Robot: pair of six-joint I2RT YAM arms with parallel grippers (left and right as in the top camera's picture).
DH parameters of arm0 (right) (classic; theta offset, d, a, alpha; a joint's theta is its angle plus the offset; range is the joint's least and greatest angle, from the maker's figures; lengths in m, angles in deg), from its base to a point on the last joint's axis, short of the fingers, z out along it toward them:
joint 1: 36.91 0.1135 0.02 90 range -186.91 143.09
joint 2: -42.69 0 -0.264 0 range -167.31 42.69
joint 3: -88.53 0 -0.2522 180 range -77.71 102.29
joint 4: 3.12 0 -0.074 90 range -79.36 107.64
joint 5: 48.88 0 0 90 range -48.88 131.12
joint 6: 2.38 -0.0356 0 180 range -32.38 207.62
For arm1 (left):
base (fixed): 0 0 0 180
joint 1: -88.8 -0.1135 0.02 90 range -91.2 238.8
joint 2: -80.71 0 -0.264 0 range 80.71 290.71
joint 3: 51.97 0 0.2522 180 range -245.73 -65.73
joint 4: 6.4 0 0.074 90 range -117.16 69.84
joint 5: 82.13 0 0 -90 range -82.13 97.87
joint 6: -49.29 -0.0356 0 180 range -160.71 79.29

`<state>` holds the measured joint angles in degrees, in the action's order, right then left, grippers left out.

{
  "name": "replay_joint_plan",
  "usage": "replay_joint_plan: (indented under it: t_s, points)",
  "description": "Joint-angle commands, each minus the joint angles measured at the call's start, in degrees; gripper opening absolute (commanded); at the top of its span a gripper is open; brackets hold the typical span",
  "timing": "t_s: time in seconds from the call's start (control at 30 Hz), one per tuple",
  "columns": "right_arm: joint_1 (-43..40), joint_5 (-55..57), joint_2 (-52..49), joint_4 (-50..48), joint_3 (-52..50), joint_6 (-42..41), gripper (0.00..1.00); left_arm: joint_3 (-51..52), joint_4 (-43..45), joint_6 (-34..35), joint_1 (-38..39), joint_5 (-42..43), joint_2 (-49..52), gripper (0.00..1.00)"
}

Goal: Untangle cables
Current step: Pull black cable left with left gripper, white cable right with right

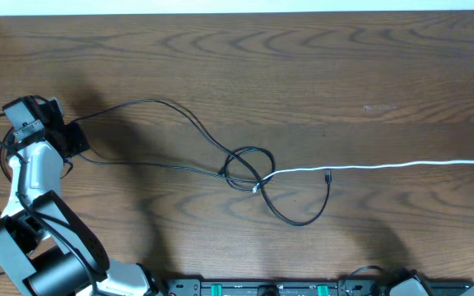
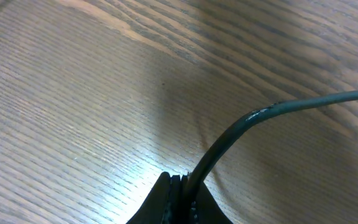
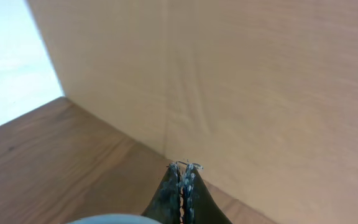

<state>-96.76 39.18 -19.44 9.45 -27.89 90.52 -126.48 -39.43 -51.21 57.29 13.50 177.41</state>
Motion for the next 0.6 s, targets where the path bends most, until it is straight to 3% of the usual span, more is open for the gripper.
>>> replay_joint_plan:
  t_s: [0.0,0.3,0.5,0.57]
  points:
    - [-1.97,-0.17,-1.57,-1.95,0.59,-1.64,0.01,0.63,0.13,0.31,-0.42,-0.76,-0.15,0.07]
    - [-4.46,-0.15,-4.33,-14.14,0.59,-6.25,0.01,0.63,1.38,0.09,-0.42,-4.02,-0.13,0.07]
    - [-4.44,-0.17,-4.66,-12.07,0.59,-4.96,0.01,0.63,6.29,0.44,-0.96,-5.68,-0.02,0.07]
    - [-4.39,-3.26,-4.63,-9.46,0.59,-4.96,0.01,0.63,6.38,3.87,-0.90,-2.21,-0.02,0.07]
